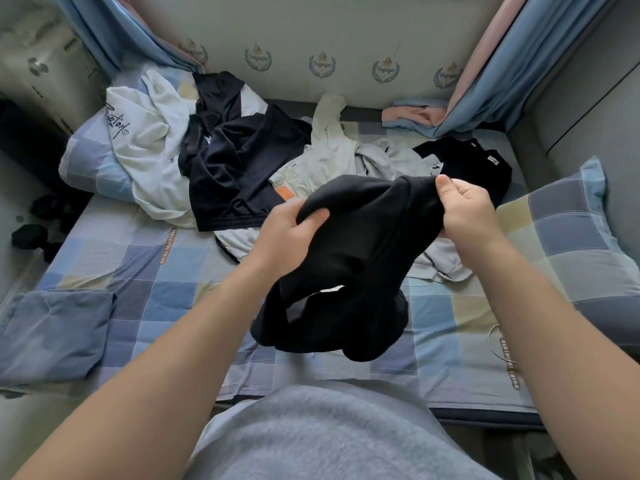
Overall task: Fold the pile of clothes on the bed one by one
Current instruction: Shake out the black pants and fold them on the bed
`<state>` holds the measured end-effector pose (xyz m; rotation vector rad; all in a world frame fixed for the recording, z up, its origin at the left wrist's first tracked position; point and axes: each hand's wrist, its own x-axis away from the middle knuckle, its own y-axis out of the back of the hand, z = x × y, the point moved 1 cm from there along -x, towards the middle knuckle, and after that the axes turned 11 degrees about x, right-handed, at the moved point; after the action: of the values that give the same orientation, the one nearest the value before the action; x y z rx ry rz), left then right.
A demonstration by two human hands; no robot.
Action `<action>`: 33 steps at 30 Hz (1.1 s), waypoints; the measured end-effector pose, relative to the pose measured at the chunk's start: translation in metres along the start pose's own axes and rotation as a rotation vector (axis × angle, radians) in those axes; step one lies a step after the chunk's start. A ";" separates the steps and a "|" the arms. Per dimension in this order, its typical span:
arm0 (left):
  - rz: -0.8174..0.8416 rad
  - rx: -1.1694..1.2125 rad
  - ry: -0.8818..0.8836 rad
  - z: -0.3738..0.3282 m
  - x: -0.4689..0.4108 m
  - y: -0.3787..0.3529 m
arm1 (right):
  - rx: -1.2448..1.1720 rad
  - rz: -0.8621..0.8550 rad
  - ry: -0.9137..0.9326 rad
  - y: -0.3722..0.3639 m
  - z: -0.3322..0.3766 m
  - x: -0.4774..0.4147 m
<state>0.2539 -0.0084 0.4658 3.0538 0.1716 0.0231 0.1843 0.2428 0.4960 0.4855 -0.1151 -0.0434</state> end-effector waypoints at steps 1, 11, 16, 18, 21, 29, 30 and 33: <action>-0.014 -0.013 -0.019 -0.005 -0.003 0.001 | -0.001 -0.015 -0.053 -0.003 -0.002 -0.001; -0.051 0.206 -0.002 -0.061 -0.004 -0.009 | 0.168 0.337 0.103 -0.090 -0.018 0.069; -0.002 0.238 0.054 -0.076 -0.009 0.012 | 0.187 0.433 -0.008 -0.117 -0.031 0.066; 0.028 0.178 0.067 -0.075 -0.010 0.030 | 0.135 0.428 0.042 -0.111 -0.031 0.063; 0.058 -0.001 0.117 -0.064 -0.012 0.055 | -0.119 0.413 -0.024 -0.090 -0.018 0.059; 0.067 -0.126 0.405 0.007 0.015 0.036 | -0.537 0.455 -0.068 -0.063 0.020 0.051; 0.040 -0.127 0.396 0.012 0.020 0.030 | -0.560 0.426 -0.082 -0.061 0.022 0.050; -0.004 -0.175 0.319 0.021 0.028 0.010 | -0.629 0.383 -0.123 -0.053 0.025 0.050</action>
<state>0.2837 -0.0172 0.4463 2.8549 0.1845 0.4989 0.2300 0.1813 0.4981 -0.1729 -0.3018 0.2602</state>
